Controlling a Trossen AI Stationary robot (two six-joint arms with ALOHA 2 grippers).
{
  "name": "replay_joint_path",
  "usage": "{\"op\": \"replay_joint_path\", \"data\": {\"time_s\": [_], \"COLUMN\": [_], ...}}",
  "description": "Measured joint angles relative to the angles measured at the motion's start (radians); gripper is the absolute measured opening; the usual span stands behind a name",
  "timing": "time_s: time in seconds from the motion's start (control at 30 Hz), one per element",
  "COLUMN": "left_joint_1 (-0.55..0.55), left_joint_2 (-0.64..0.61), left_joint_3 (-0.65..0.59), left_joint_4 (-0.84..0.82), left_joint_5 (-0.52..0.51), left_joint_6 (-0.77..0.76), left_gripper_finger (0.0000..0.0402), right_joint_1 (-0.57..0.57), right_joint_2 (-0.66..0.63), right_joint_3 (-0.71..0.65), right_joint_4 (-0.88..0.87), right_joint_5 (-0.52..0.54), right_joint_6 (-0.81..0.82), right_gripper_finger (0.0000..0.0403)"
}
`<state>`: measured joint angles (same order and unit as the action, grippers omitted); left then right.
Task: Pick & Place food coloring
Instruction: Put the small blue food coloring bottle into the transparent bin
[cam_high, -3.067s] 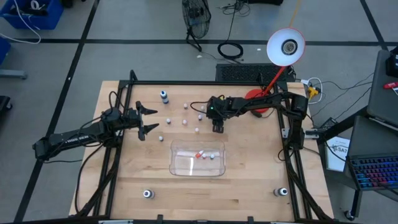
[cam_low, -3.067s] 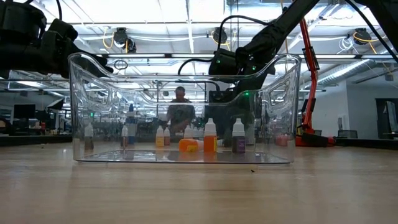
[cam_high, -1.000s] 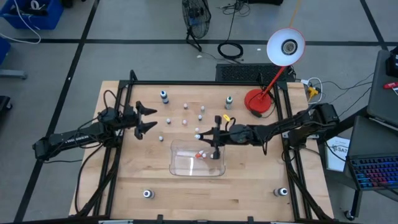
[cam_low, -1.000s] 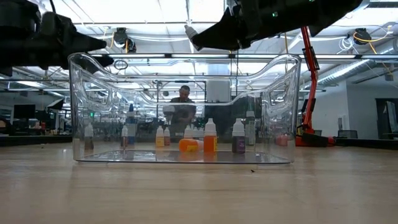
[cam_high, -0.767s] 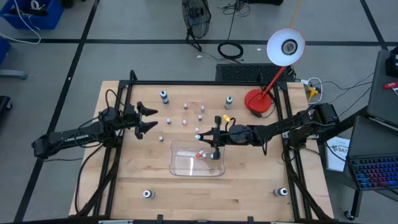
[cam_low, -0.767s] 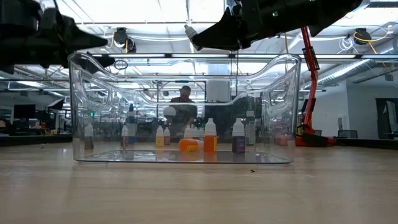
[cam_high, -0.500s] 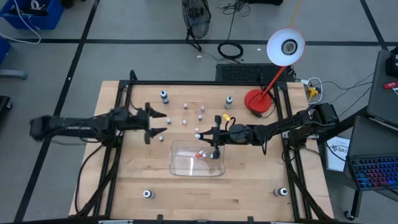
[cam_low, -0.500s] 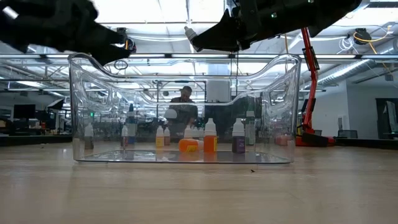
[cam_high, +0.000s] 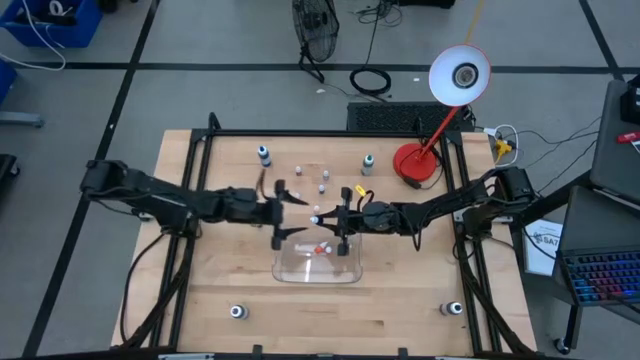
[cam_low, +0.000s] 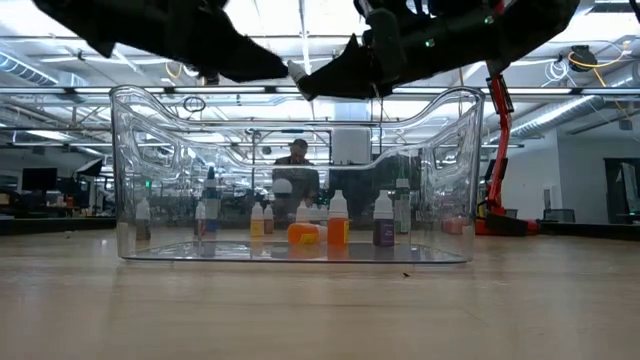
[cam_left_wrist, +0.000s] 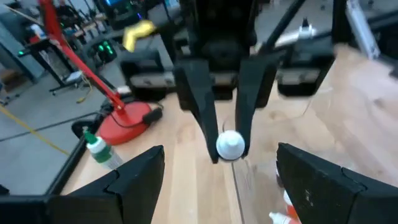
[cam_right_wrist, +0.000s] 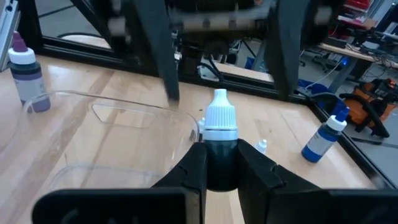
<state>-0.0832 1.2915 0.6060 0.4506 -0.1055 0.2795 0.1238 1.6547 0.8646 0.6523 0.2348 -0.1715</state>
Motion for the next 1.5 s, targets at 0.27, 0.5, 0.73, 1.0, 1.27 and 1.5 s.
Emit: {"op": "replay_joint_path", "data": {"time_s": [0.27, 0.5, 0.73, 1.0, 1.27, 1.5], "left_joint_1": [0.0, -0.019, -0.047, -0.067, -0.069, -0.062], "left_joint_2": [0.131, 0.128, 0.149, 0.148, 0.155, 0.155], "left_joint_3": [0.09, 0.209, 0.383, 0.389, 0.389, 0.389], "left_joint_4": [-0.008, -0.296, -0.62, -0.634, -0.614, -0.608], "left_joint_5": [0.0, -0.077, -0.136, -0.138, -0.131, -0.104], "left_joint_6": [-0.01, -0.01, 0.019, 0.059, 0.044, 0.028], "left_gripper_finger": [0.0305, 0.0305, 0.0305, 0.0293, 0.0218, 0.0184], "right_joint_1": [0.0, 0.0, 0.0, 0.0, 0.0, 0.0], "right_joint_2": [0.0, 0.0, 0.0, 0.0, 0.0, 0.0], "right_joint_3": [0.0, 0.0, 0.0, 0.0, 0.0, 0.0], "right_joint_4": [-0.007, -0.017, -0.018, -0.017, -0.013, -0.014], "right_joint_5": [0.0, 0.0, 0.0, 0.0, 0.0, 0.0], "right_joint_6": [0.003, 0.017, 0.024, 0.019, 0.014, 0.014], "right_gripper_finger": [0.0044, 0.0044, 0.0044, 0.0044, 0.0044, 0.0044]}}
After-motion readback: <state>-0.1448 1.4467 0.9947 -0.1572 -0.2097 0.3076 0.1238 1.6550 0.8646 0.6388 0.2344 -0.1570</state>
